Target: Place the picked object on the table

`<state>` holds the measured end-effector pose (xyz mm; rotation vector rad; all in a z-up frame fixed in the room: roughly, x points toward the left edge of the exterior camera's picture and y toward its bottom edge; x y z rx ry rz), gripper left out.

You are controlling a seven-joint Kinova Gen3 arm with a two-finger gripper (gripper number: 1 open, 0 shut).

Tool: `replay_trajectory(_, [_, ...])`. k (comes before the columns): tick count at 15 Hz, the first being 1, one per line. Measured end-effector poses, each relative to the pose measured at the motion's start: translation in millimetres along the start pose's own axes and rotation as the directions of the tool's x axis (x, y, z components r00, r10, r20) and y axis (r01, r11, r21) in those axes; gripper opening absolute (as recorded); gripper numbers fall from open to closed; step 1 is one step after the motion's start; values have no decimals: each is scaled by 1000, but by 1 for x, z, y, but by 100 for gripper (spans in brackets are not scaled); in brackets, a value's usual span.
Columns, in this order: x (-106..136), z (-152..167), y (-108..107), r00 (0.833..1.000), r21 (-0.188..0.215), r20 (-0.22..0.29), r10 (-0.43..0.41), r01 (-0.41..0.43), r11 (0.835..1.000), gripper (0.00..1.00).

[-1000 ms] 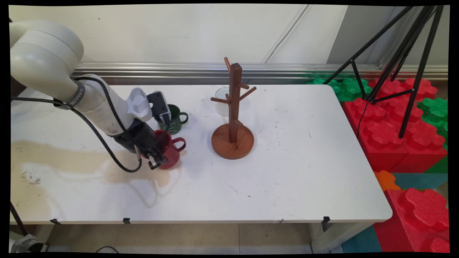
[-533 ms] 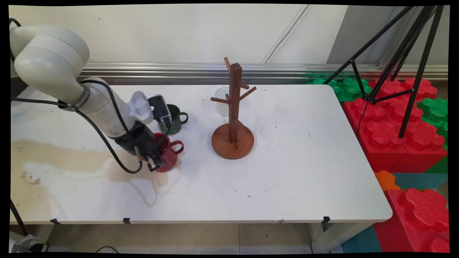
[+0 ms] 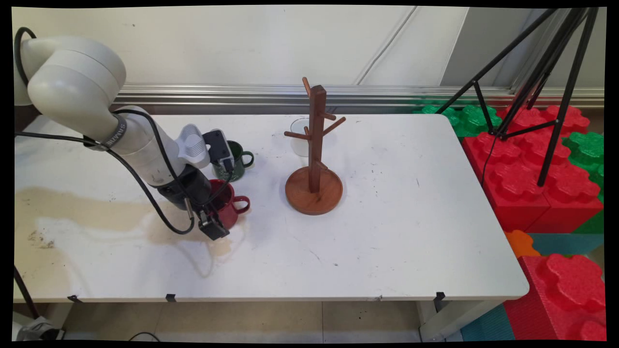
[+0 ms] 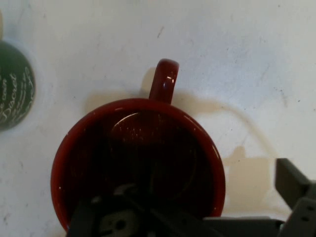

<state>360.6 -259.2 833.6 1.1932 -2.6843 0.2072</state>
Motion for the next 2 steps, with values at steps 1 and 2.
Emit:
replay_trajectory(1, [0, 0, 0, 1000, 1, -1, 1, -1, 1000, 100])
replay_trajectory(2, [0, 0, 0, 1000, 2, -5, 5, -5, 1000, 100])
